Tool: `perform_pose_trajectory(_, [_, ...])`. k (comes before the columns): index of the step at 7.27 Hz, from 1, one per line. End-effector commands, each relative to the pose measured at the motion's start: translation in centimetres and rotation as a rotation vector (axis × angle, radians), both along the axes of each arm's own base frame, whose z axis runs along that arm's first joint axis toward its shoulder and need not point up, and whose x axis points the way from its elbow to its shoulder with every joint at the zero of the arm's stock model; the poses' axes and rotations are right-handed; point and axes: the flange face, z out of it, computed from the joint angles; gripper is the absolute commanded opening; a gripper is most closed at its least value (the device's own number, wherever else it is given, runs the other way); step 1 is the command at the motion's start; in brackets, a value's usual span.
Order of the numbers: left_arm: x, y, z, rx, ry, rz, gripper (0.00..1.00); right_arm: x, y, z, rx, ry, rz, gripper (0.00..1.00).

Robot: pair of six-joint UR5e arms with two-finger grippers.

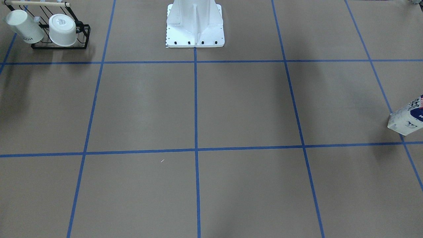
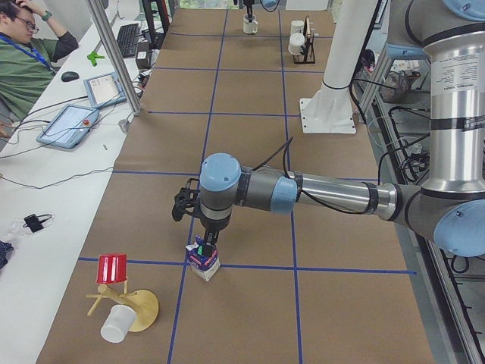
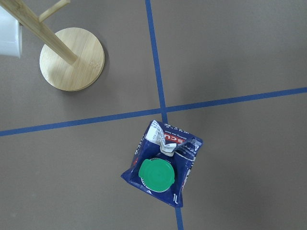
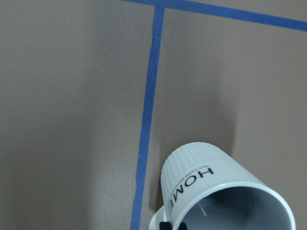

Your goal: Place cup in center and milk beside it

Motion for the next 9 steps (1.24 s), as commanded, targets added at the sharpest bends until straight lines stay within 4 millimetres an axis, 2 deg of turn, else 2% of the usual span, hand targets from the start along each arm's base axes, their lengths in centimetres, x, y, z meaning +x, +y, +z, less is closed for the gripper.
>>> perform_pose_trajectory(1, [0.0, 0.0, 0.1, -0.001, 0.000, 0.000, 0.99, -0.4, -2.9, -3.9, 0.066, -0.025, 0.010, 0.00])
perform_pose_trajectory(2, [0.0, 0.0, 0.0, -0.001, 0.000, 0.000, 0.99, -0.9, -5.0, -6.4, 0.115, -0.037, 0.009, 0.00])
perform_pose_trajectory(3, [0.0, 0.0, 0.0, -0.001, 0.000, 0.000, 0.99, -1.7, -7.9, -9.6, 0.175, -0.054, 0.012, 0.00])
perform_pose_trajectory(4, [0.0, -0.1, 0.0, 0.001, 0.000, 0.000, 0.99, -4.1, -10.9, -13.7, 0.219, -0.081, 0.016, 0.00])
perform_pose_trajectory(5, [0.0, -0.1, 0.0, 0.001, 0.000, 0.000, 0.99, -9.3, -13.0, -18.5, 0.199, -0.136, 0.045, 0.00])
perform_pose_trajectory(6, [0.1, -0.3, 0.2, -0.004, 0.000, 0.002, 0.99, -15.2, -14.4, -23.2, 0.159, -0.177, 0.082, 0.00])
perform_pose_trajectory(7, [0.1, -0.5, 0.3, -0.007, 0.000, 0.001, 0.99, -22.0, -14.6, -28.1, 0.158, -0.218, 0.056, 0.00])
perform_pose_trajectory(8, [0.1, -0.5, 0.4, -0.008, 0.001, 0.001, 0.99, -28.0, -14.0, -32.8, 0.189, -0.225, 0.020, 0.00])
perform_pose_trajectory(9, [0.1, -0.5, 0.5, -0.010, 0.001, 0.001, 0.99, -32.0, -13.6, -37.6, 0.226, -0.185, -0.003, 0.00])
